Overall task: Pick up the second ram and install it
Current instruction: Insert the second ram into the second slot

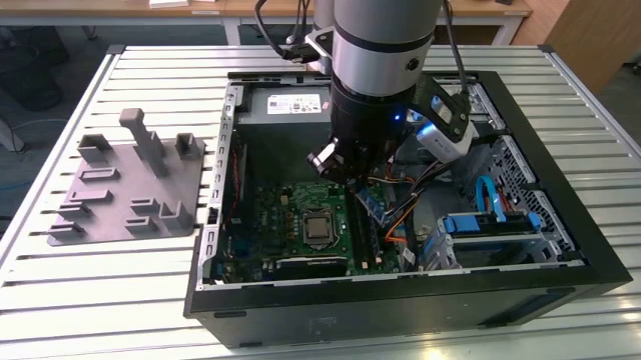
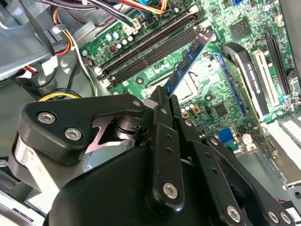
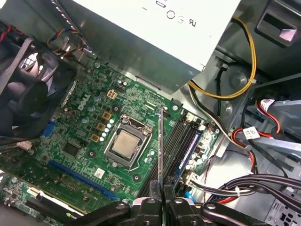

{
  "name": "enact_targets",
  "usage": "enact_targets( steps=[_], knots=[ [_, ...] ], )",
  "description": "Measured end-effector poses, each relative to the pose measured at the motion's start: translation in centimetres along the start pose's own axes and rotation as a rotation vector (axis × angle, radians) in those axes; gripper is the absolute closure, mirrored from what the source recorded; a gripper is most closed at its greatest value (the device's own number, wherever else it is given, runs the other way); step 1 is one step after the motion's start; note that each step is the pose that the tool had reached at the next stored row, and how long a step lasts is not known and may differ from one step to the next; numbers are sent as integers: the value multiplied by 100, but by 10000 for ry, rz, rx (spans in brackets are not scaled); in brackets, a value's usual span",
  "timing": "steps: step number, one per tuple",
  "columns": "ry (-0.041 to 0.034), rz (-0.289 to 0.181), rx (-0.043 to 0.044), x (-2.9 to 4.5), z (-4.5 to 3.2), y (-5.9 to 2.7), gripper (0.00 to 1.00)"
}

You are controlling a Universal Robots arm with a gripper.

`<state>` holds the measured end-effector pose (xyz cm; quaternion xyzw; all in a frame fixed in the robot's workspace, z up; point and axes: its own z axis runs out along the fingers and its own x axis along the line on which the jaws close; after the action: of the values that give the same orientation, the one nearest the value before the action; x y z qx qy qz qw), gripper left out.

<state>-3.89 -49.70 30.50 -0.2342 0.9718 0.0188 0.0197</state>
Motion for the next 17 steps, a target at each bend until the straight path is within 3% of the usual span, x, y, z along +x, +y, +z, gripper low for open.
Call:
enact_targets(
  steps=[17],
  knots=[
    [-25, 908, 42, 0, 4, 0, 86]
  ],
)
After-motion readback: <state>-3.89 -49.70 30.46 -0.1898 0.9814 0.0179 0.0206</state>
